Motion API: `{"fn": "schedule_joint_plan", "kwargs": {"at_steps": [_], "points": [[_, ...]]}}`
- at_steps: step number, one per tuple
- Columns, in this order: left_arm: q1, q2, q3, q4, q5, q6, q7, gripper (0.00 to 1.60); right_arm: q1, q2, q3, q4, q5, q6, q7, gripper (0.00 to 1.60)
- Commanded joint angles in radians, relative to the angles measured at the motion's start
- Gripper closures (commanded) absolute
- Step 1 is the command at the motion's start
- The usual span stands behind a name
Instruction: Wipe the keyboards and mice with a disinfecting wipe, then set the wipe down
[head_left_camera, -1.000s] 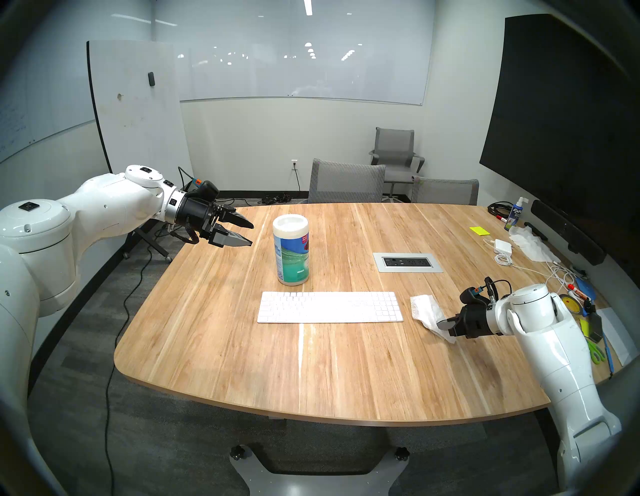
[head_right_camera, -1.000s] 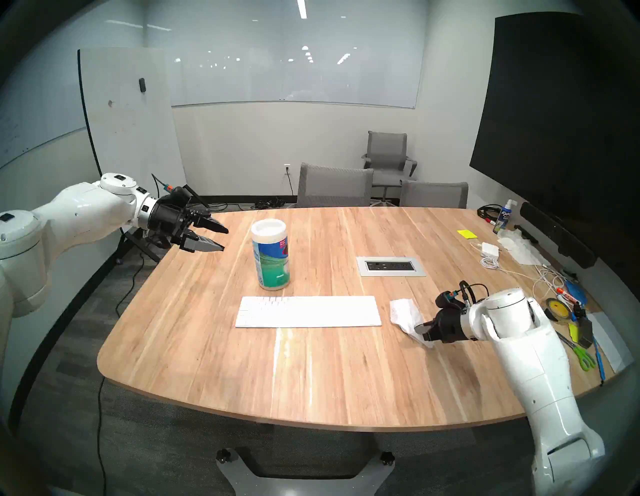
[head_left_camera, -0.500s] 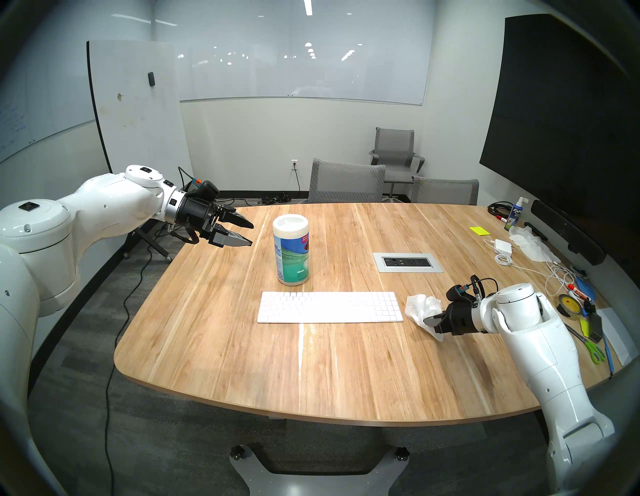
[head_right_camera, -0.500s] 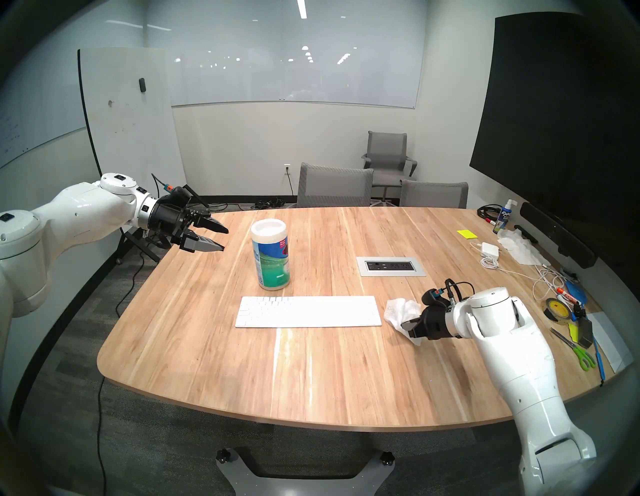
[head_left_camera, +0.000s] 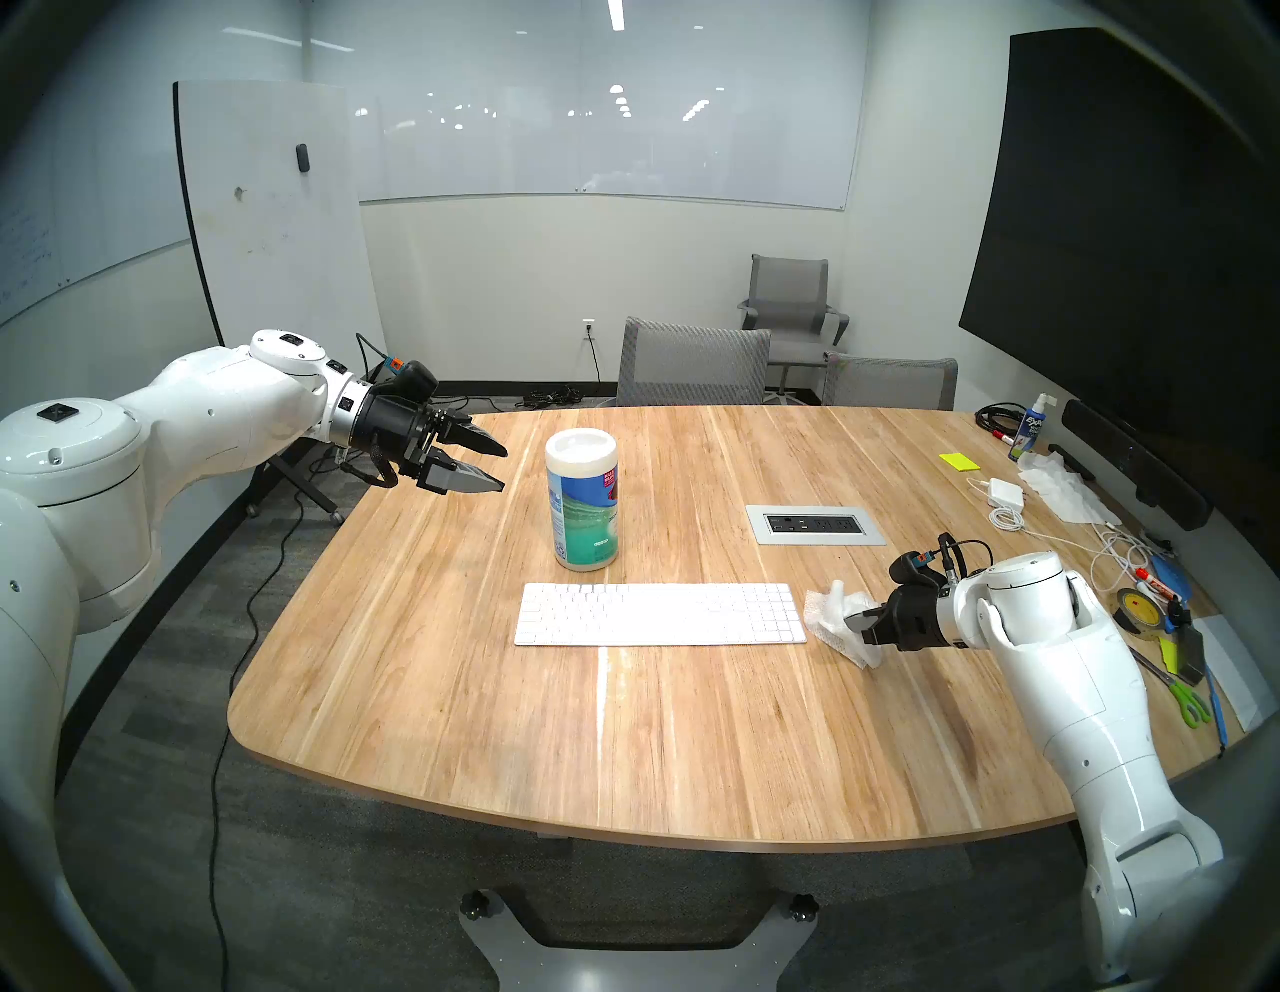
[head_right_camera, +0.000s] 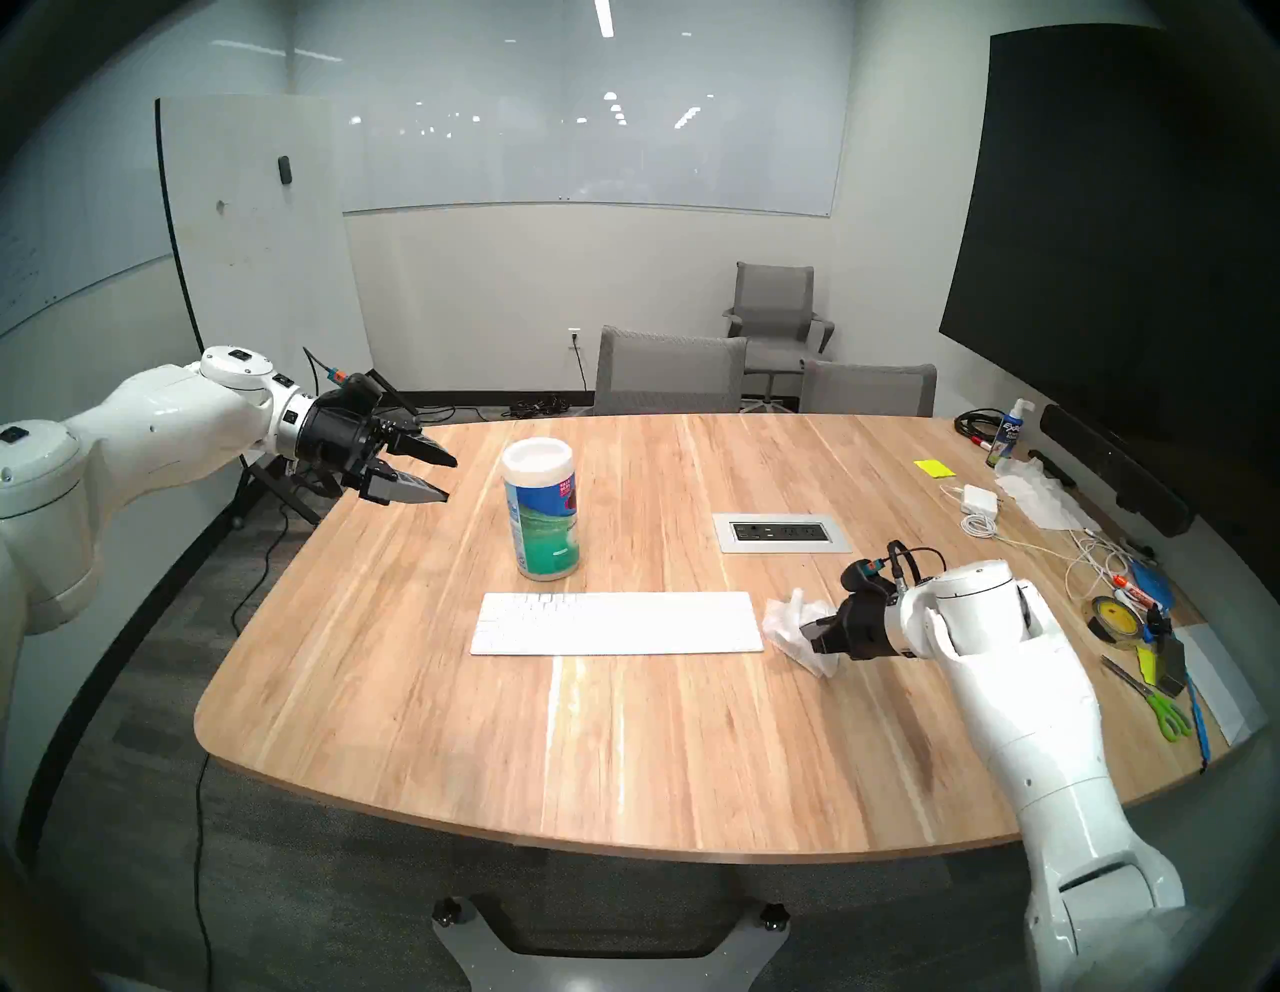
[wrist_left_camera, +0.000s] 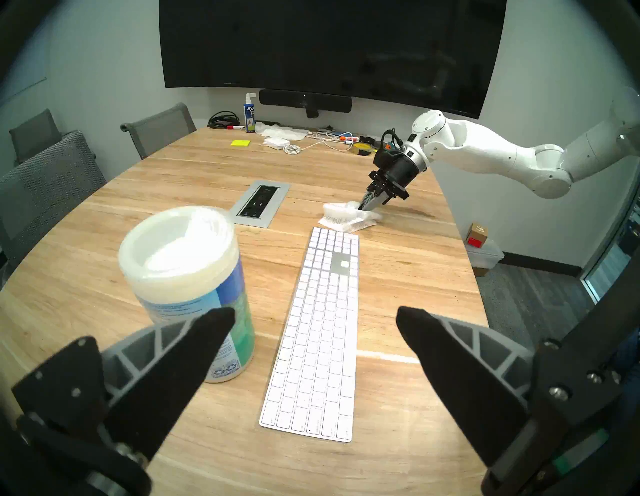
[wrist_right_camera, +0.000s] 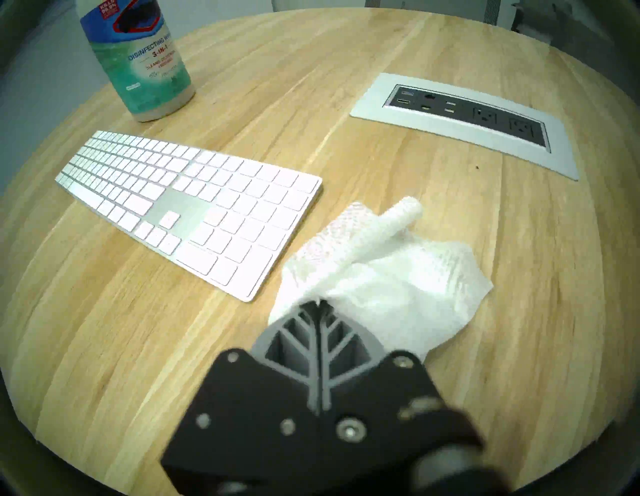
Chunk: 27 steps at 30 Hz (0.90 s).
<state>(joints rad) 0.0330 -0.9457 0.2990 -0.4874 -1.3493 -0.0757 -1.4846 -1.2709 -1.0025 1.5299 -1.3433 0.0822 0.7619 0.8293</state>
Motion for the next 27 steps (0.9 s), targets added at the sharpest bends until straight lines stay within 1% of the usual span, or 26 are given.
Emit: {"fn": "schedule_joint_plan", "kwargs": {"at_steps": [1,4,10,17,22,24,27], "points": [[-0.024,-0.001,-0.006,0.002,-0.008,0.001,0.001,0.0,0.068,-0.005,0.0,0.028,-0.007,-0.015,-0.013,1.6],[-0.024,-0.001,-0.006,0.002,-0.008,0.001,0.001,0.0,0.083,-0.008,-0.005,0.053,-0.011,-0.024,-0.02,1.6],[-0.024,-0.001,-0.005,0.002,-0.008,0.001,0.001,0.0,0.092,-0.011,-0.007,0.067,-0.015,-0.029,-0.022,1.6],[-0.025,-0.001,-0.005,0.002,-0.009,0.001,0.001,0.0,0.109,-0.03,-0.017,0.094,-0.024,-0.041,-0.029,1.6],[-0.025,-0.001,-0.004,0.002,-0.009,0.001,0.001,0.0,0.106,-0.047,-0.026,0.093,-0.028,-0.044,-0.037,1.6],[-0.025,-0.001,-0.004,0.002,-0.009,0.001,0.001,0.0,0.097,-0.051,-0.028,0.073,-0.027,-0.034,-0.038,1.6],[-0.025,-0.001,-0.004,0.002,-0.01,0.001,0.001,0.0,0.099,-0.062,-0.037,0.079,-0.029,-0.037,-0.043,1.6]]}}
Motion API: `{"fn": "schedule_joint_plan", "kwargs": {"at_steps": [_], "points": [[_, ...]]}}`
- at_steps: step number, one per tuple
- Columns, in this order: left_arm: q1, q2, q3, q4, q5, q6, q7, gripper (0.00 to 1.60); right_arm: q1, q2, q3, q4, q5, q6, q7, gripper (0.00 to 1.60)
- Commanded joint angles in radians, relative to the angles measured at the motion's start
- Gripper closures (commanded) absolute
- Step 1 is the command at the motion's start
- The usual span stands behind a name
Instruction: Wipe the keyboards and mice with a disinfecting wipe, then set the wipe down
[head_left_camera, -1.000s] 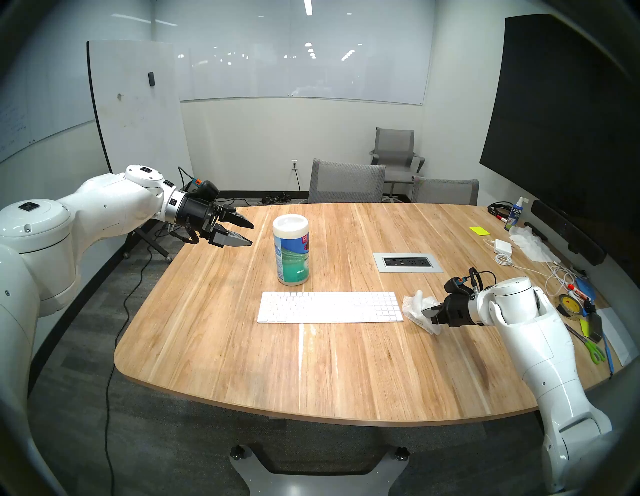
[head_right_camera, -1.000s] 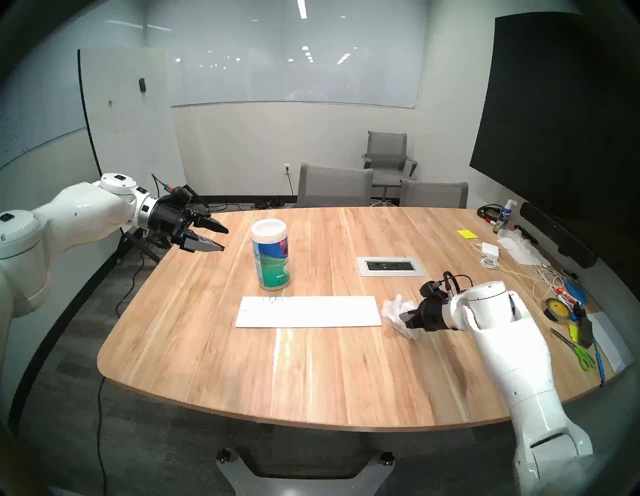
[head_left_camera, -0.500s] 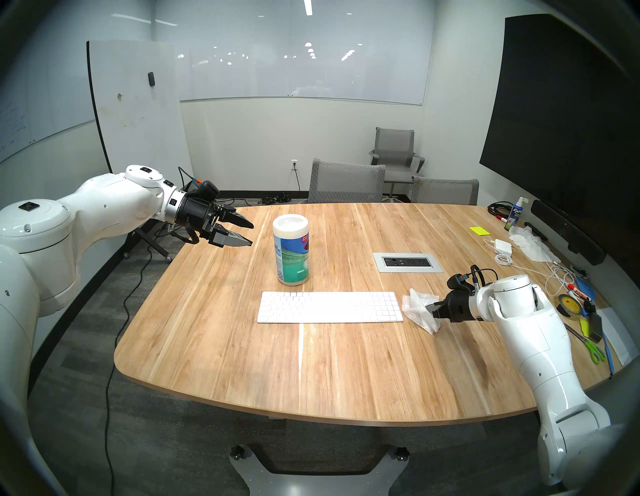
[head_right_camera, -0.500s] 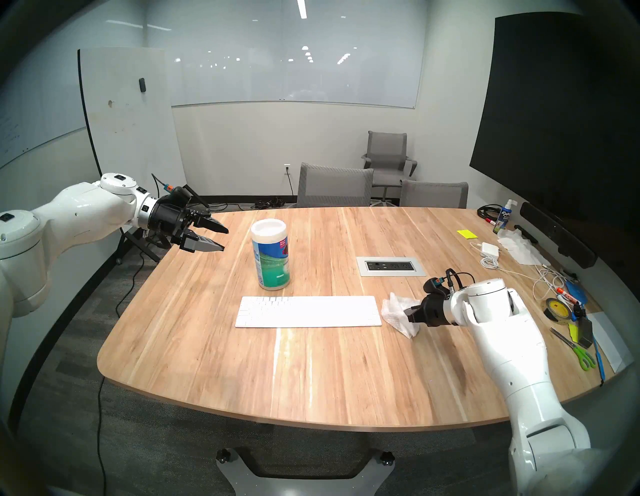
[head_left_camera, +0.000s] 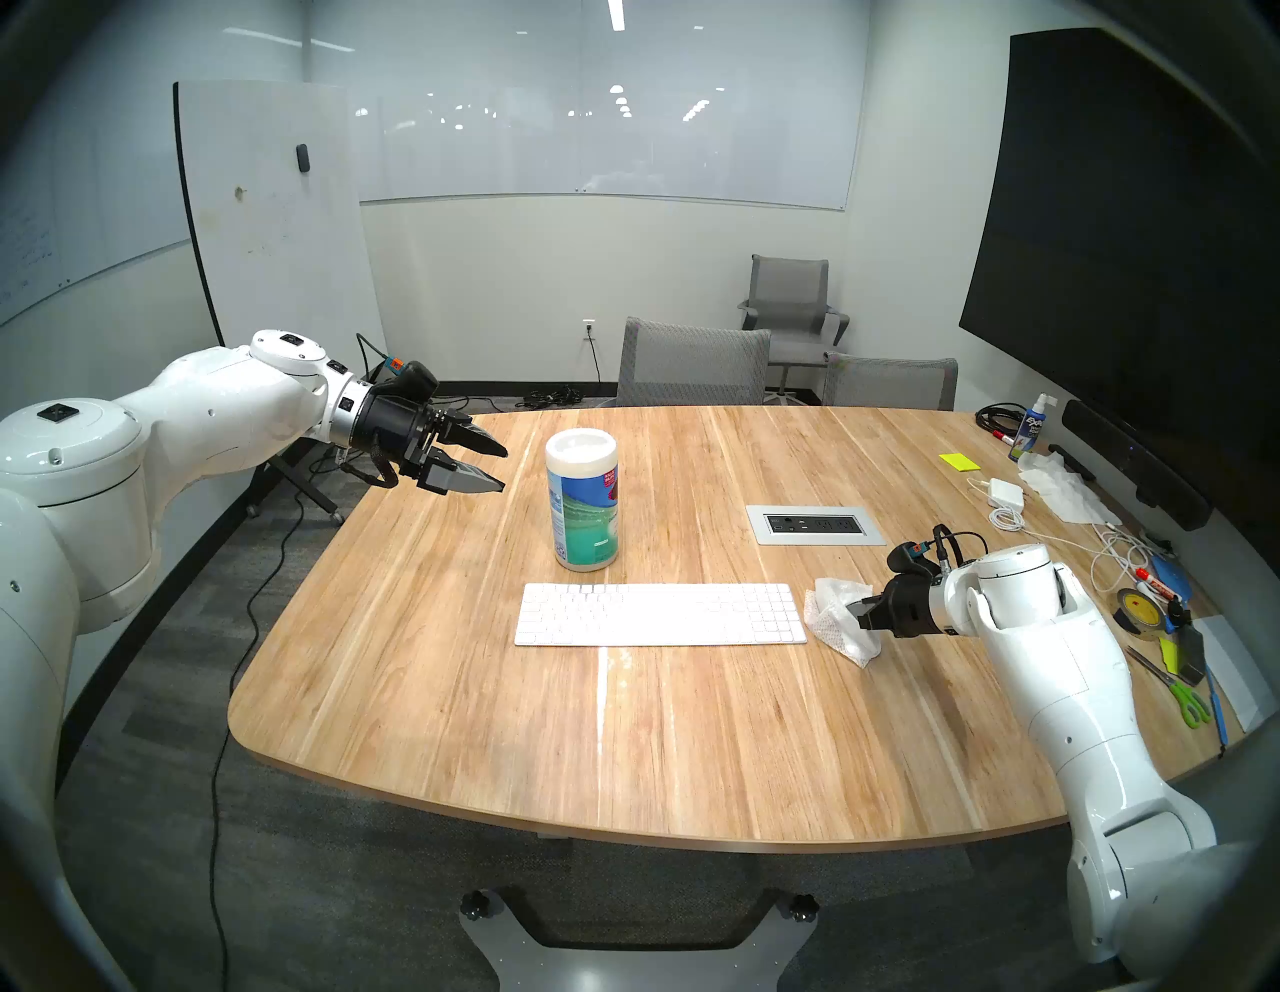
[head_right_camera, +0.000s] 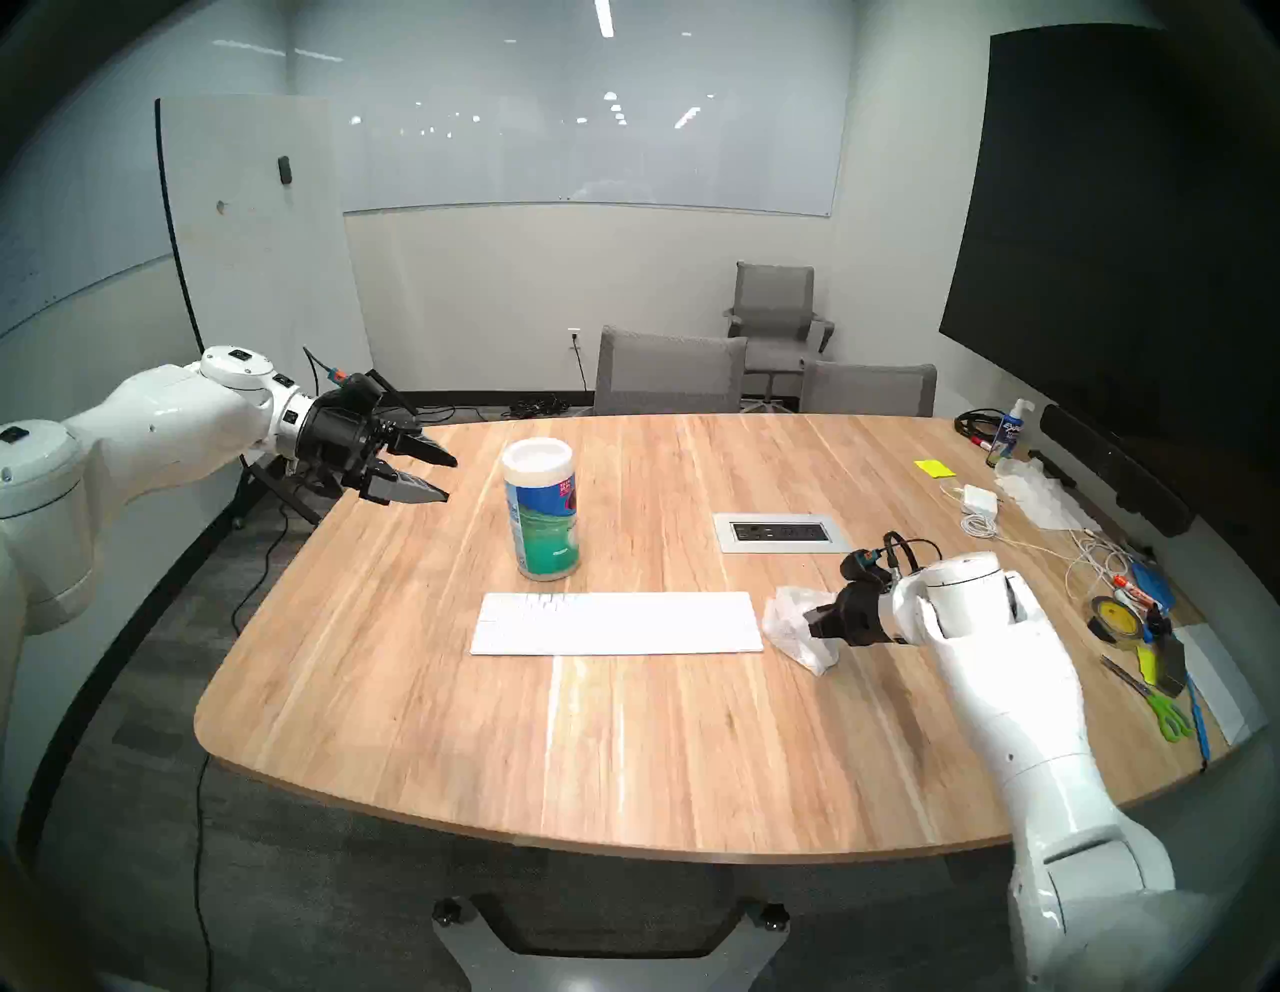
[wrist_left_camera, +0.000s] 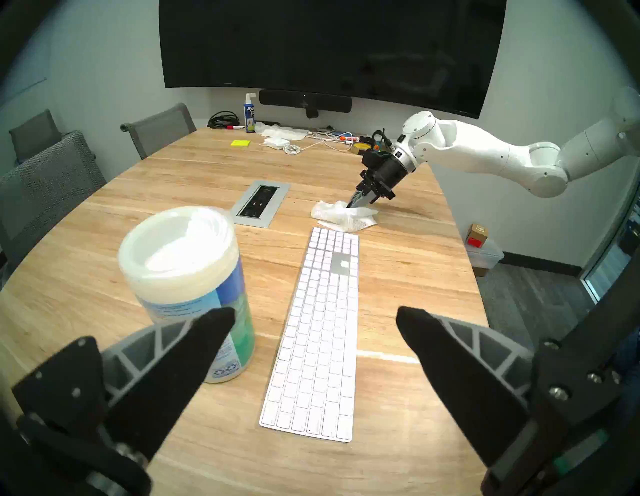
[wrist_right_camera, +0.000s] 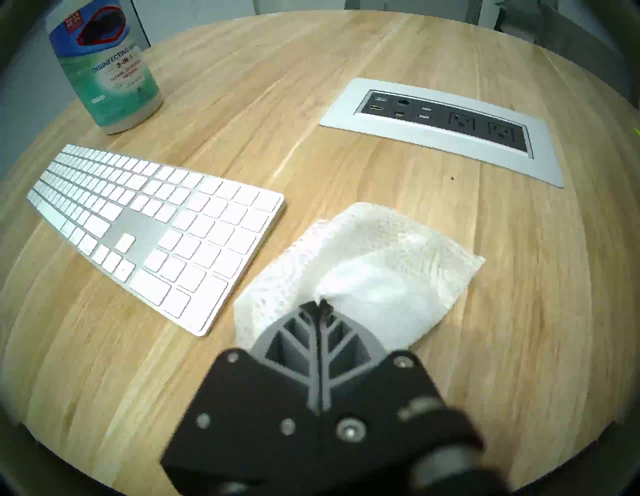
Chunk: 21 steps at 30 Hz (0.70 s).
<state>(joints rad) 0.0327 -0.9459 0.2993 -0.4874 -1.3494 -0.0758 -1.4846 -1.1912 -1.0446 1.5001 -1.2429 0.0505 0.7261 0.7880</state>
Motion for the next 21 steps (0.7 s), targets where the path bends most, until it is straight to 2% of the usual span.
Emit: {"fn": "schedule_joint_plan", "kwargs": {"at_steps": [1,15,21], "points": [[-0.025,0.0,-0.004,0.002,-0.01,0.001,0.001,0.0,0.019,-0.023,-0.008,-0.021,0.003,-0.001,-0.004,1.6],[-0.025,-0.001,-0.004,0.002,-0.01,0.001,0.001,0.0,0.046,-0.062,-0.021,0.004,0.007,0.0,-0.032,1.6],[-0.024,0.0,-0.005,0.002,-0.009,0.001,0.001,0.0,0.061,-0.058,-0.01,0.007,0.011,0.006,-0.036,1.6]]}}
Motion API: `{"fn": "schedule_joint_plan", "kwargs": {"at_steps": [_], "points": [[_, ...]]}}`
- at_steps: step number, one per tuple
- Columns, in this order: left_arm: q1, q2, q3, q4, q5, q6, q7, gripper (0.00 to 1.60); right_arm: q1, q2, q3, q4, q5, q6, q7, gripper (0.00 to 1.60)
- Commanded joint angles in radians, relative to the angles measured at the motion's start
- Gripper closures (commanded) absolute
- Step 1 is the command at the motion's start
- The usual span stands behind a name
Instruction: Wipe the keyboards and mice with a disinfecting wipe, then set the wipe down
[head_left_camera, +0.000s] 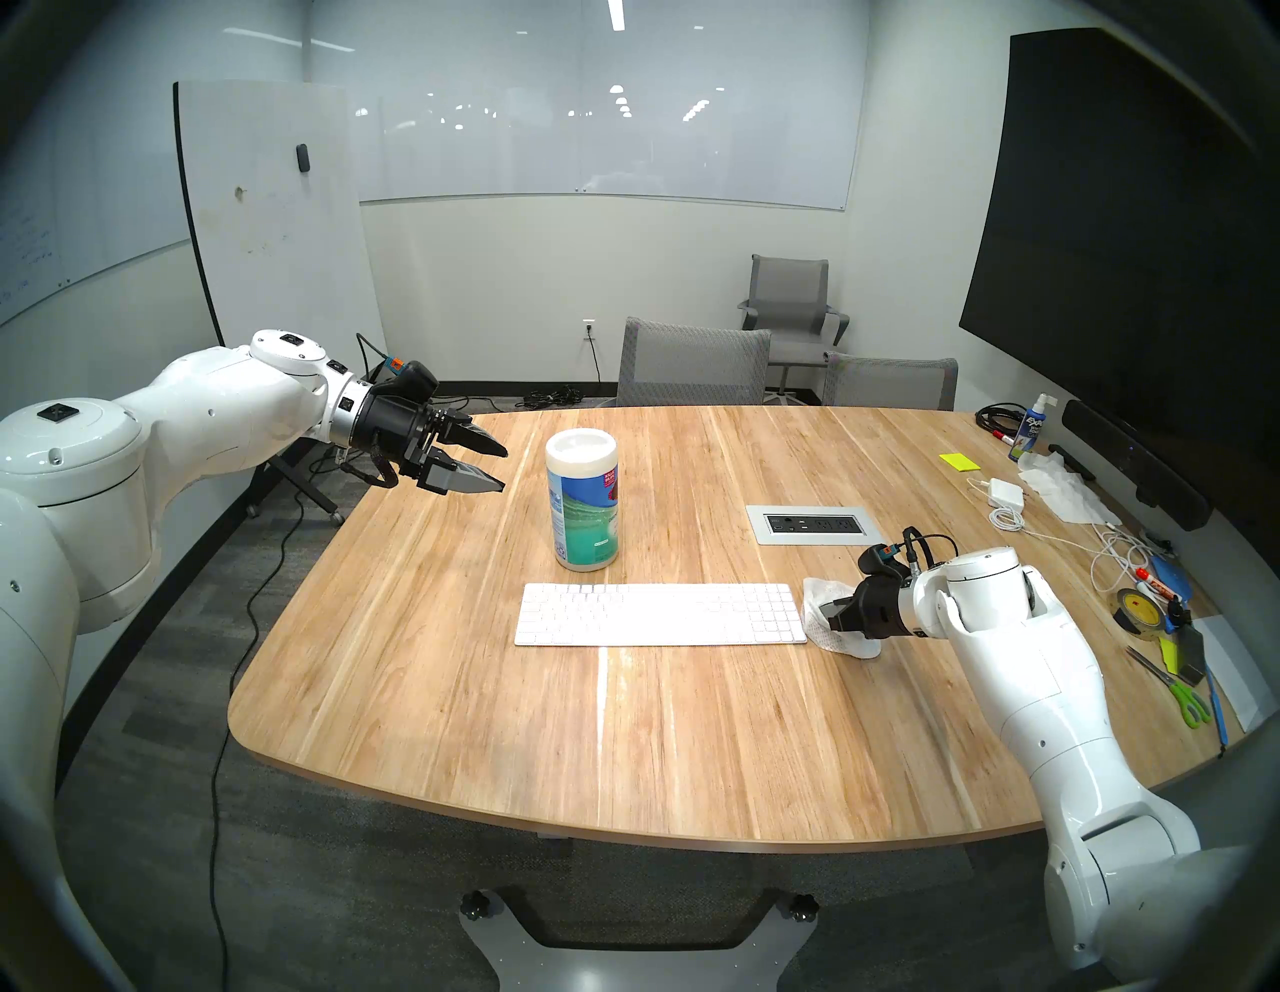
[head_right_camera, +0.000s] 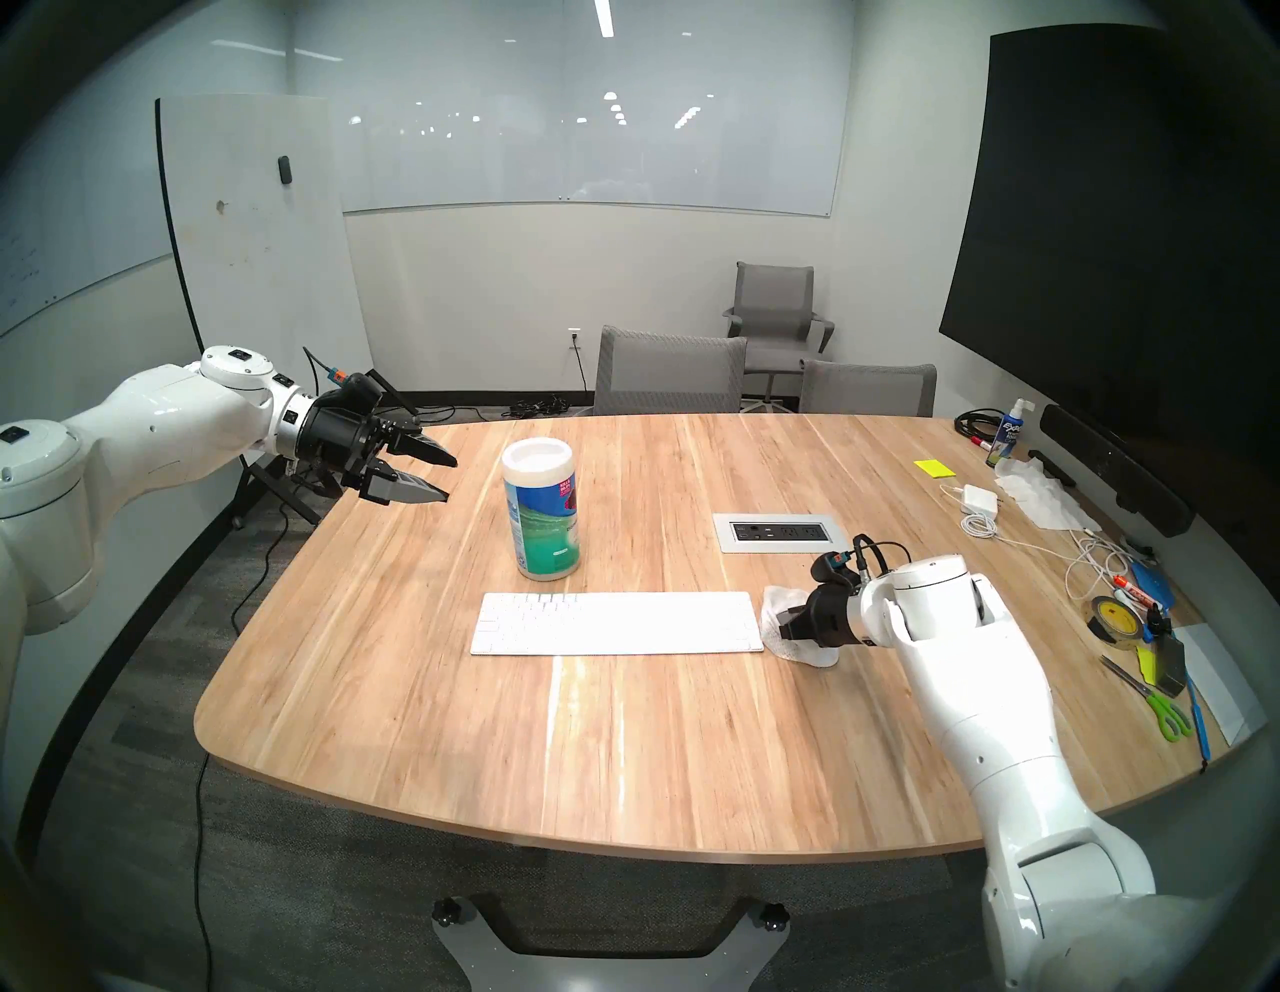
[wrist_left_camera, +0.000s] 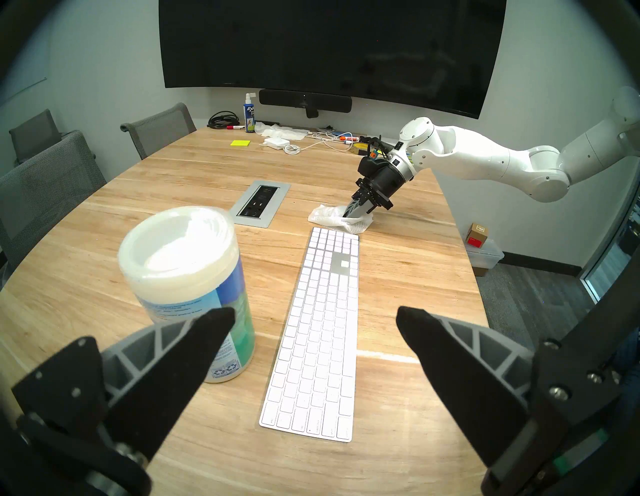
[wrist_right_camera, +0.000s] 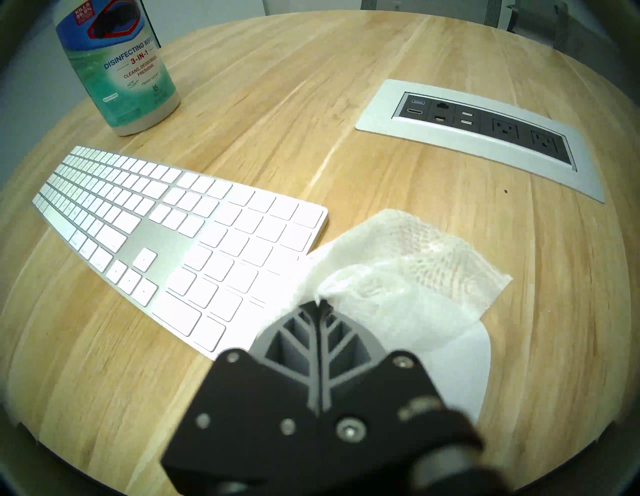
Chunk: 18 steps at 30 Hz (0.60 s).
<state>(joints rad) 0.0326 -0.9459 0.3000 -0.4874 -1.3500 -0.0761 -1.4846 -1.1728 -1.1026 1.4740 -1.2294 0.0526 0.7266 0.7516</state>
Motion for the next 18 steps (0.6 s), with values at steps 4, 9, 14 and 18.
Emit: {"fn": "schedule_joint_plan", "kwargs": {"at_steps": [4,9,14,18], "points": [[-0.024,0.0,-0.006,0.002,-0.008,0.001,0.001,0.0,0.058,0.003,0.029,0.01,0.01,0.004,-0.005,1.6],[-0.024,0.0,-0.006,0.002,-0.008,0.001,0.001,0.0,0.09,-0.008,0.039,0.038,0.012,0.001,-0.017,1.6],[-0.023,0.0,-0.007,0.002,-0.007,0.001,0.001,0.0,0.128,-0.018,0.044,0.07,0.013,-0.005,-0.028,1.6],[-0.023,0.0,-0.008,0.002,-0.006,0.001,0.001,0.0,0.148,-0.018,0.052,0.079,0.015,-0.006,-0.03,1.6]]}}
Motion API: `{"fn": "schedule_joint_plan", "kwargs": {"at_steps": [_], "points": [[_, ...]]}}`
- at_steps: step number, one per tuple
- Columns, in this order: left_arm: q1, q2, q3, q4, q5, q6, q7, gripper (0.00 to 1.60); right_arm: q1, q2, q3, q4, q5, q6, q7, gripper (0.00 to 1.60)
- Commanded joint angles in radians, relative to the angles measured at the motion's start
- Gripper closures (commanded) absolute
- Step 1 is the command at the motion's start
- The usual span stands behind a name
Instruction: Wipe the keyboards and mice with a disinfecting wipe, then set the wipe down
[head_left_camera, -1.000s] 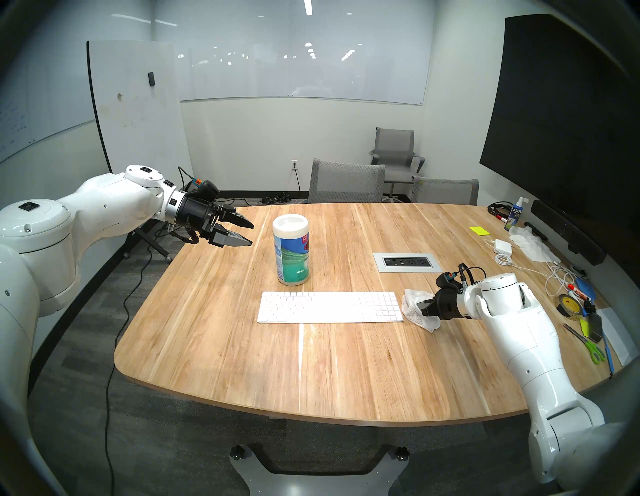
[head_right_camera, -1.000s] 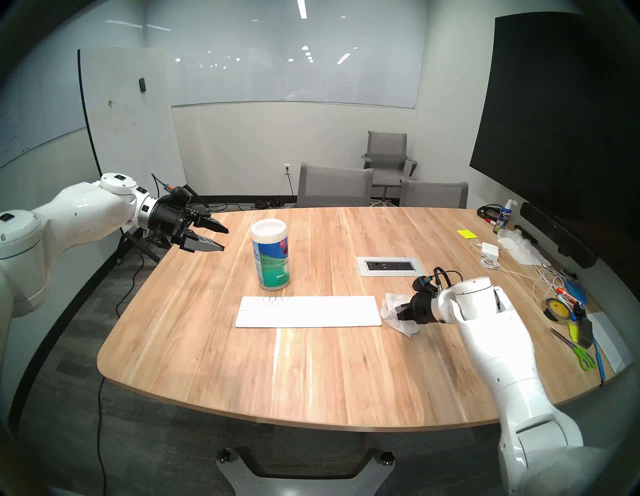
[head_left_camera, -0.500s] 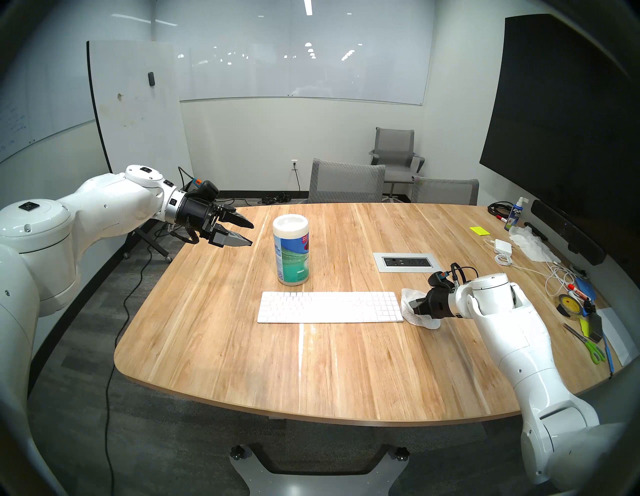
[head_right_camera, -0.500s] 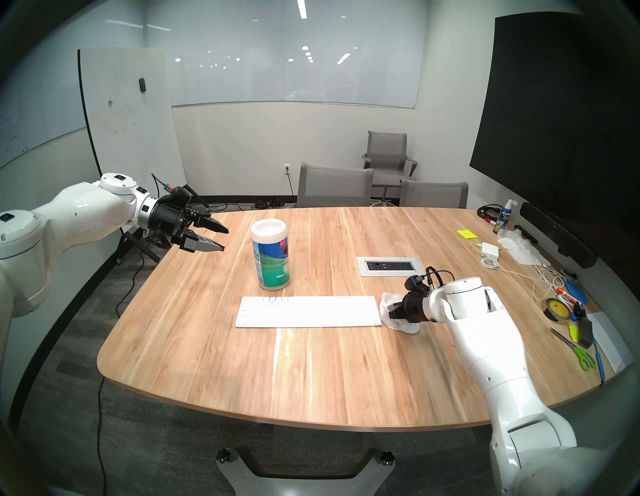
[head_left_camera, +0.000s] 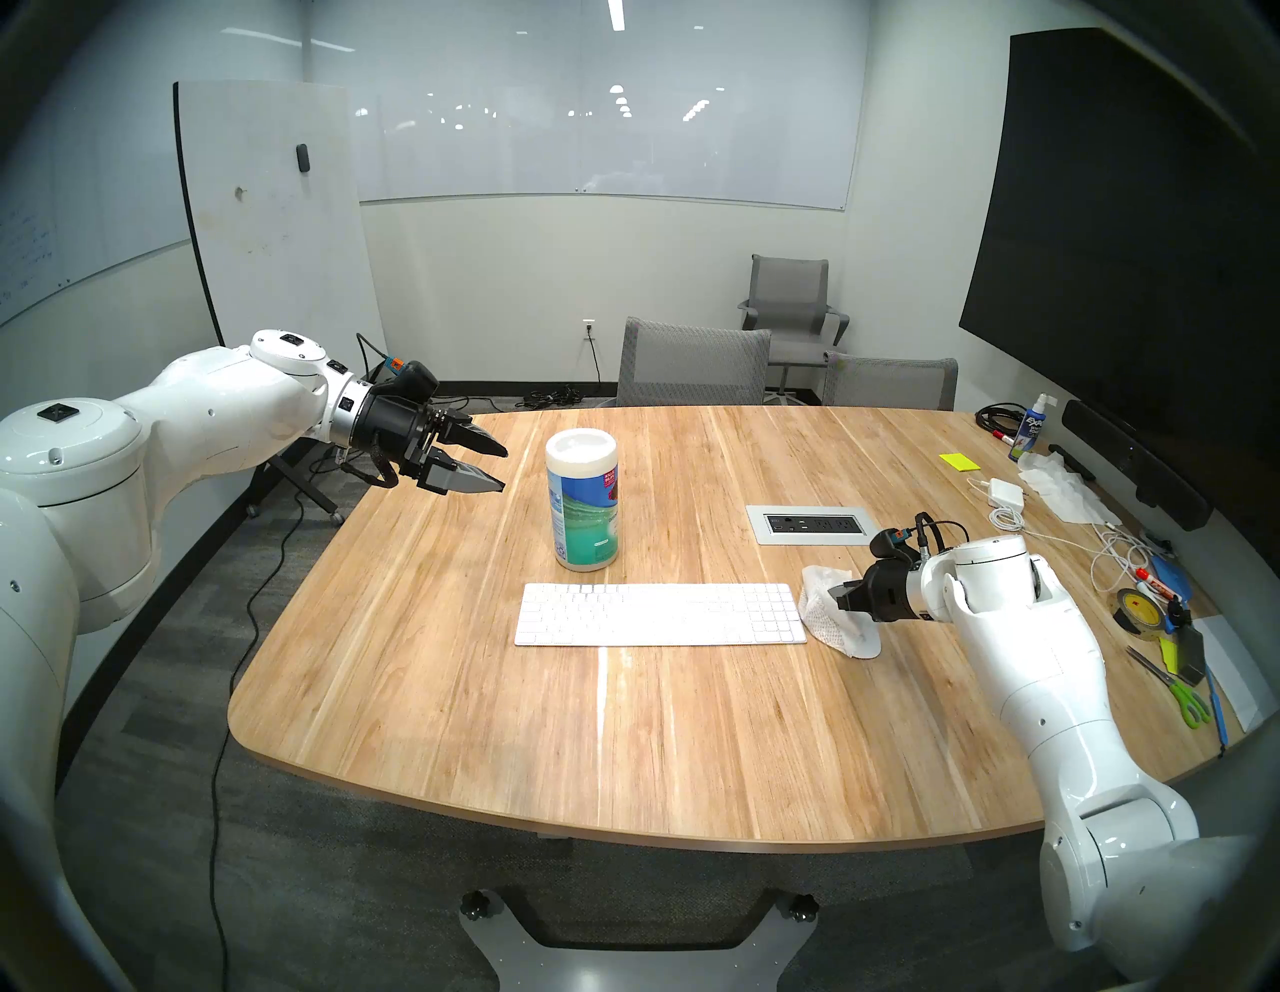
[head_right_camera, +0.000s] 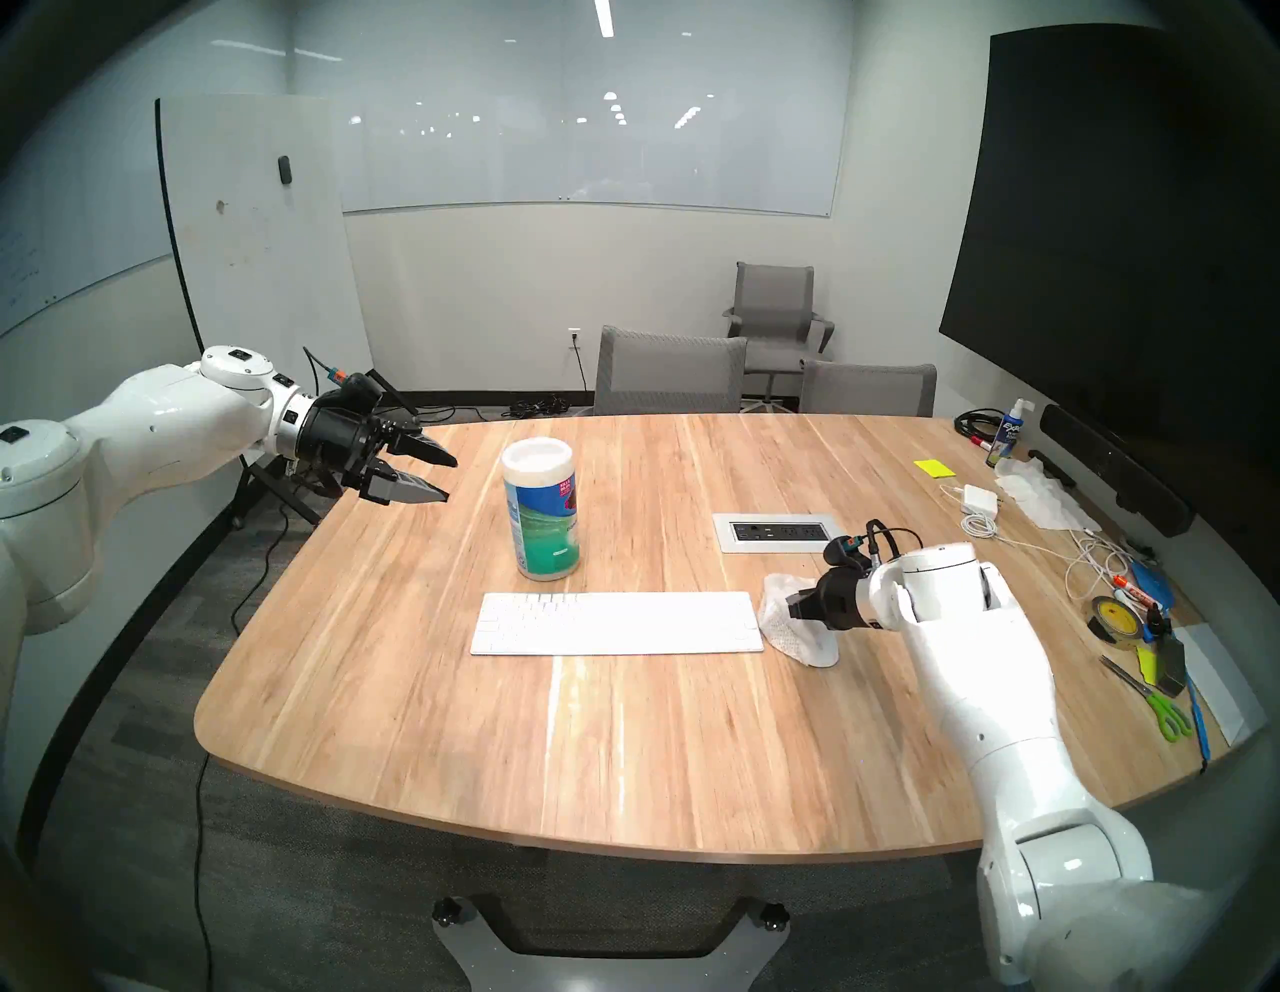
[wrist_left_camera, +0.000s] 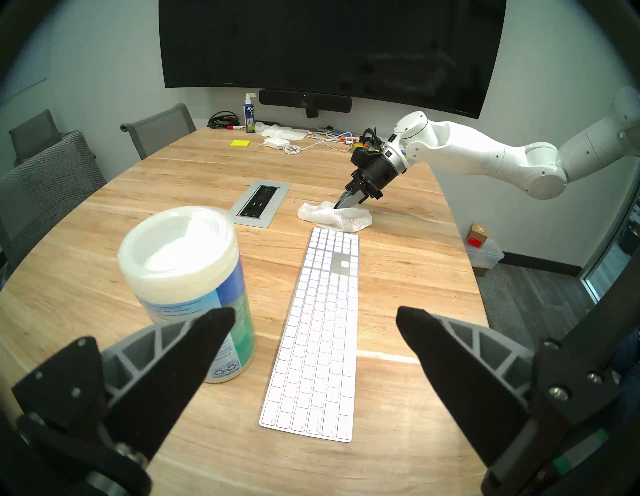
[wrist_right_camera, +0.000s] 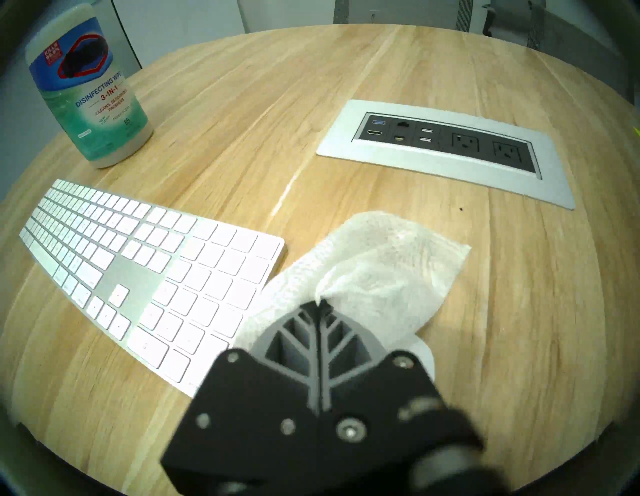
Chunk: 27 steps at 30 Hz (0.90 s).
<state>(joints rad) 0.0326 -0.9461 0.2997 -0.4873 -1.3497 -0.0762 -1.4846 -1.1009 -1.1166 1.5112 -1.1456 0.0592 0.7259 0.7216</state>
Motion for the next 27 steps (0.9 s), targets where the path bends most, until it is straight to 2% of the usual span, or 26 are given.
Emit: {"fn": "schedule_joint_plan", "kwargs": {"at_steps": [1,9,27], "points": [[-0.023,0.0,-0.008,0.002,-0.006,0.001,0.001,0.0,0.091,-0.001,0.024,-0.003,0.011,-0.006,-0.004,1.6],[-0.023,0.0,-0.009,0.003,-0.005,0.001,0.001,0.0,0.161,0.016,0.06,0.05,0.009,-0.013,-0.028,1.6],[-0.023,0.0,-0.008,0.002,-0.006,0.001,0.001,0.0,0.271,0.047,0.093,0.249,-0.008,-0.082,-0.088,1.6]]}}
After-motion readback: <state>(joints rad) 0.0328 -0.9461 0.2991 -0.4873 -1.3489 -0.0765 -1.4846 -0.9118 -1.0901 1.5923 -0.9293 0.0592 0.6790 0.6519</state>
